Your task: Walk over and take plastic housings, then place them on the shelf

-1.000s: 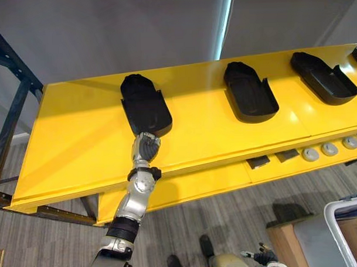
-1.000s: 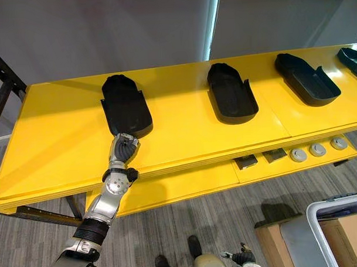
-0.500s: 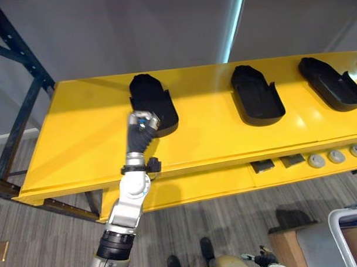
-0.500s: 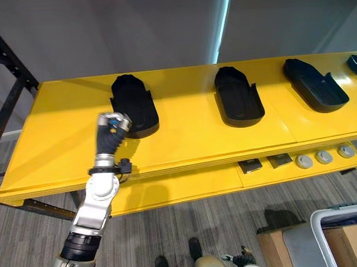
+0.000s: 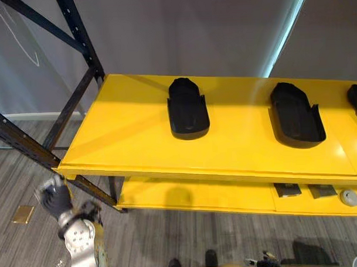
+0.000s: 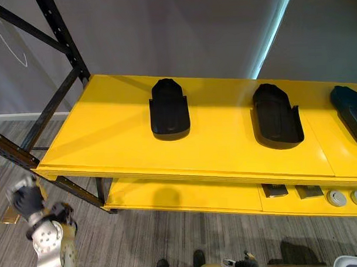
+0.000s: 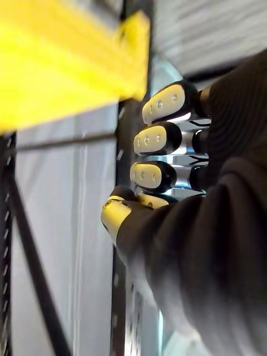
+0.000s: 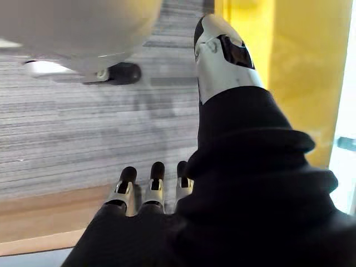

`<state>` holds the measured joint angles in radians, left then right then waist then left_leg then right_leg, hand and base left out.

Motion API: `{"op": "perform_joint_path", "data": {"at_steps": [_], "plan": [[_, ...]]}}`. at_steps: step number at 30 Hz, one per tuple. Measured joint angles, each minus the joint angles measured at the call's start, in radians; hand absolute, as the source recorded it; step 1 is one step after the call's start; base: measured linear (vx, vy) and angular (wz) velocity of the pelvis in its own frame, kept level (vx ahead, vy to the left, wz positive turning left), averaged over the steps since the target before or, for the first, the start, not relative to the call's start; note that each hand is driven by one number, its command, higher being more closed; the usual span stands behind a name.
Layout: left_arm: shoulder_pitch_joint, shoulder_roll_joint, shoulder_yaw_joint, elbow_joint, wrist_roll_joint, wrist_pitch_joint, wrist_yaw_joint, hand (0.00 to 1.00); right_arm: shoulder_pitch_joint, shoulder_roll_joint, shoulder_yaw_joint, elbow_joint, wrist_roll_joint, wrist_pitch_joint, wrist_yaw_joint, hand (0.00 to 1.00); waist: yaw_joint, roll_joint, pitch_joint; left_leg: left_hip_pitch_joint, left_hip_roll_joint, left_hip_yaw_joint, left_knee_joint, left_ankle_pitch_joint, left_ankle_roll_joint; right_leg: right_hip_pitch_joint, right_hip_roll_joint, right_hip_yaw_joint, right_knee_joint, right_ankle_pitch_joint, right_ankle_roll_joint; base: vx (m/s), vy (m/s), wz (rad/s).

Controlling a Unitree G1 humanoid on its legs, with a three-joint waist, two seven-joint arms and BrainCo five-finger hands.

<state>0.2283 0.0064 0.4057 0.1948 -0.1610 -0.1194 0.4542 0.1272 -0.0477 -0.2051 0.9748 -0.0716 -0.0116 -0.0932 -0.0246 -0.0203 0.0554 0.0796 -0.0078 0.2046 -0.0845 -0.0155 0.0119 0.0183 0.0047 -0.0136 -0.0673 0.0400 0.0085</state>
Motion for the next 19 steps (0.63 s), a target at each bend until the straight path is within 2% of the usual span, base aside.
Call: {"op": "perform_joint_path", "data": {"at_steps": [2, 3, 6, 9, 15, 19], "plan": [[0.001, -0.011, 0.0, 0.123, 0.014, 0.031, -0.028, 0.0, 0.001, 0.015, -0.004, -0.014, 0.0, 0.001, 0.0, 0.0, 0.011, -0.006, -0.004, -0.004, 0.004, 0.014, 0.024, -0.017, -0.004, 0.009, 0.001, 0.006, 0.001, -0.001, -0.001, -0.06, -0.031, -0.16], [0.009, -0.024, -0.001, 0.195, 0.015, 0.042, -0.048, 0.0, 0.001, 0.02, -0.003, -0.015, 0.0, 0.002, 0.0, 0.0, 0.014, 0.0, -0.007, -0.004, 0.007, 0.017, 0.036, -0.031, -0.006, 0.013, 0.002, 0.01, 0.002, -0.005, -0.003, -0.07, -0.035, -0.19], [0.016, -0.037, -0.034, 0.378, 0.017, 0.065, -0.123, 0.0, 0.0, 0.047, 0.003, -0.016, 0.0, 0.003, 0.0, 0.0, 0.013, 0.001, -0.027, 0.0, 0.01, 0.017, 0.031, -0.038, -0.01, 0.011, 0.006, 0.012, 0.013, -0.016, -0.003, -0.05, -0.048, -0.03], [0.016, -0.04, -0.046, 0.481, 0.048, 0.073, -0.173, 0.0, -0.007, 0.049, 0.008, -0.01, 0.001, 0.014, 0.0, 0.0, 0.013, 0.003, -0.027, -0.002, 0.012, 0.016, 0.028, -0.038, -0.01, 0.008, 0.009, 0.014, 0.013, -0.025, 0.0, -0.03, -0.04, 0.0], [0.005, -0.016, -0.1, 0.588, 0.151, 0.074, -0.224, 0.0, -0.032, 0.032, 0.007, 0.025, 0.001, 0.019, 0.0, 0.0, 0.011, 0.01, -0.031, 0.003, 0.013, 0.022, 0.026, -0.032, -0.008, -0.003, 0.013, 0.021, 0.013, -0.028, -0.005, 0.06, -0.017, -0.04], [-0.035, 0.005, -0.142, 0.622, 0.185, 0.075, -0.243, 0.0, -0.055, 0.021, 0.007, 0.032, 0.001, 0.019, 0.0, 0.0, 0.01, 0.028, -0.02, 0.007, 0.012, 0.034, 0.028, -0.037, -0.014, -0.003, 0.014, 0.041, 0.013, -0.029, -0.005, 0.05, -0.005, -0.09]]}}
